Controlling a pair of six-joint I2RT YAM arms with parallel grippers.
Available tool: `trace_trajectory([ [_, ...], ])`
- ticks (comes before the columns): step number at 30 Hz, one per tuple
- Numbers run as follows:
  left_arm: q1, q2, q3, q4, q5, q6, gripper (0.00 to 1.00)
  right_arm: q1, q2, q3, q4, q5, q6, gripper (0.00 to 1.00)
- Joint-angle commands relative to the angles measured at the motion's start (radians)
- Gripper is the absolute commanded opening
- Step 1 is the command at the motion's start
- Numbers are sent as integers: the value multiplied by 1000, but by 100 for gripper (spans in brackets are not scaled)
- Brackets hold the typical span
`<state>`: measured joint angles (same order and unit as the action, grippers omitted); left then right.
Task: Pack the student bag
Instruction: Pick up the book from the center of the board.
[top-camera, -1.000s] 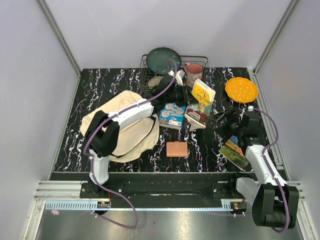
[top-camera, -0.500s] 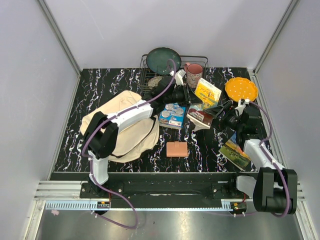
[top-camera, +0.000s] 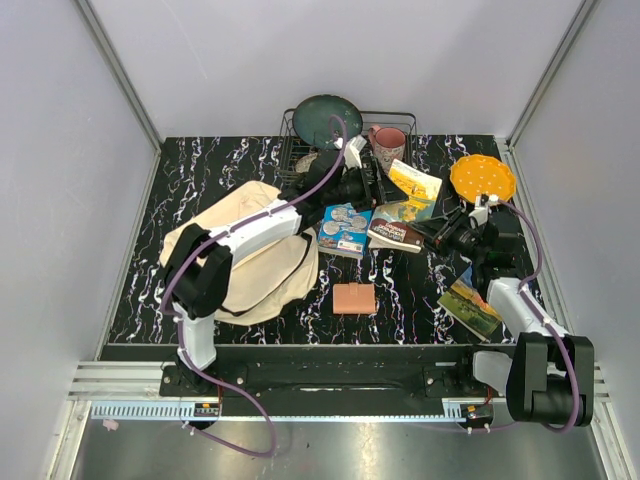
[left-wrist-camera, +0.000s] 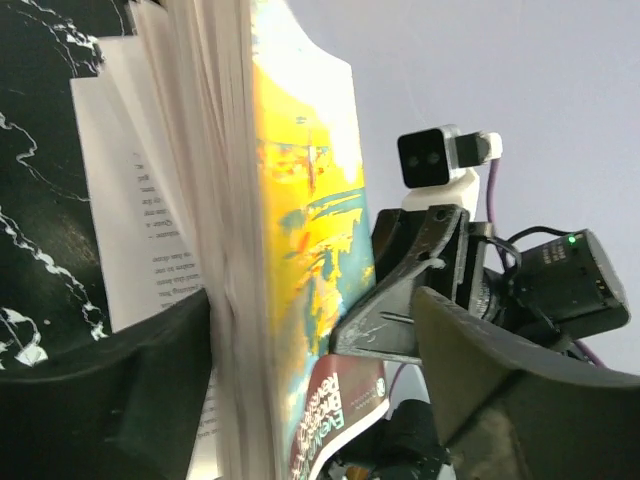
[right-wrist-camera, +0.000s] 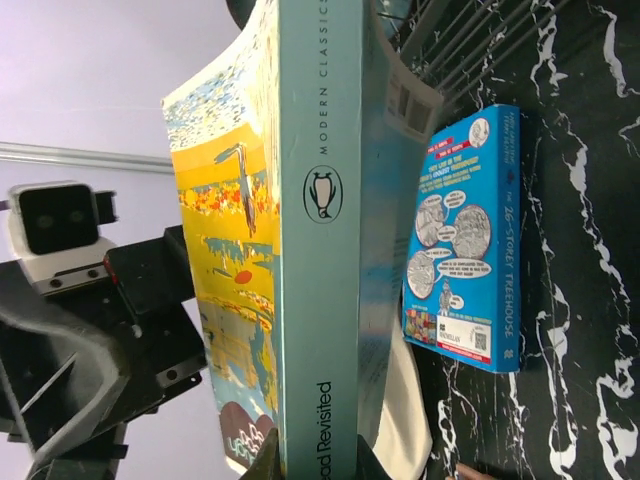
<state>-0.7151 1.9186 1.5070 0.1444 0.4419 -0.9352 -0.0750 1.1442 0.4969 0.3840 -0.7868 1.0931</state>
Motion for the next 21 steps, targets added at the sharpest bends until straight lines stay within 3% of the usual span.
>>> trace_trajectory([
  [1,-11,-137,-28,-3,-55,103,91,6,-67,41,-13,-2,-56,0],
  [2,-6,-173,-39,-28,-83,151,99,6,-73,45,-13,-9,-58,0],
  [5,26,-213,-82,-62,-109,185,99,4,-78,55,33,-63,-41,0],
  [11,55,-202,-80,-59,-74,193,99,4,-24,52,280,-242,102,0],
  [21,55,-102,-37,21,18,122,99,4,35,51,774,-358,442,0],
])
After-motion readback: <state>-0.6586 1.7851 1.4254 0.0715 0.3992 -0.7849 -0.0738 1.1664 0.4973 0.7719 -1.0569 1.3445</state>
